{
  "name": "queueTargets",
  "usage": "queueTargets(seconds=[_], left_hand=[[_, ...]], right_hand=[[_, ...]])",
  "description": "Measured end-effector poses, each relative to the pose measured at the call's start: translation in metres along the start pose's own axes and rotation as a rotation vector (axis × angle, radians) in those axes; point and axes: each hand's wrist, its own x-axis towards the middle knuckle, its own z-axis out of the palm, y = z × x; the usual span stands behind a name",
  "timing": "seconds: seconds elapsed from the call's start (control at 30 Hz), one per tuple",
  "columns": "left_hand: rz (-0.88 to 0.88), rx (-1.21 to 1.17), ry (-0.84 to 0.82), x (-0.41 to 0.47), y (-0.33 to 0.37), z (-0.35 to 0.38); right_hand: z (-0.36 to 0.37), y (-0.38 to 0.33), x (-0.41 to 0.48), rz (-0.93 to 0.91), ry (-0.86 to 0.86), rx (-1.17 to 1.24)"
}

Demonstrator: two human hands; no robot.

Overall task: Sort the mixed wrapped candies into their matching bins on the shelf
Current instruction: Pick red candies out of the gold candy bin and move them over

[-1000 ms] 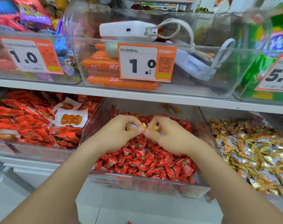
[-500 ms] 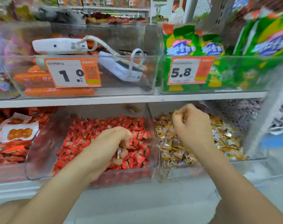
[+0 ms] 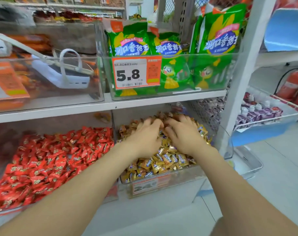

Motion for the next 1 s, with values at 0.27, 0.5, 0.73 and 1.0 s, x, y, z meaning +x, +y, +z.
queueTargets(seconds=[0.27,0.5,0.73,1.0], left_hand=[[0.197,0.337,0.342,-0.051,-0.015,-0.024],[-0.173,0.170,0.413,-0.135,-0.133,-0.037],[-0.359,0.244,0.241,-0.132,-0.257,-0.036],[-0.677,0.314,0.189,-0.114,-0.291,-0.034]], right_hand=[[-0.043,-0.057,-0.020,0.046,0.168,0.487],[-0.031,-0.186,-0.036,-0.239,-0.020,0.557],[0.024,-0.273,0.005,-0.370,-0.249,-0.015],[0.103,-0.304,0.058,-0.419,-0.275,-0.176]])
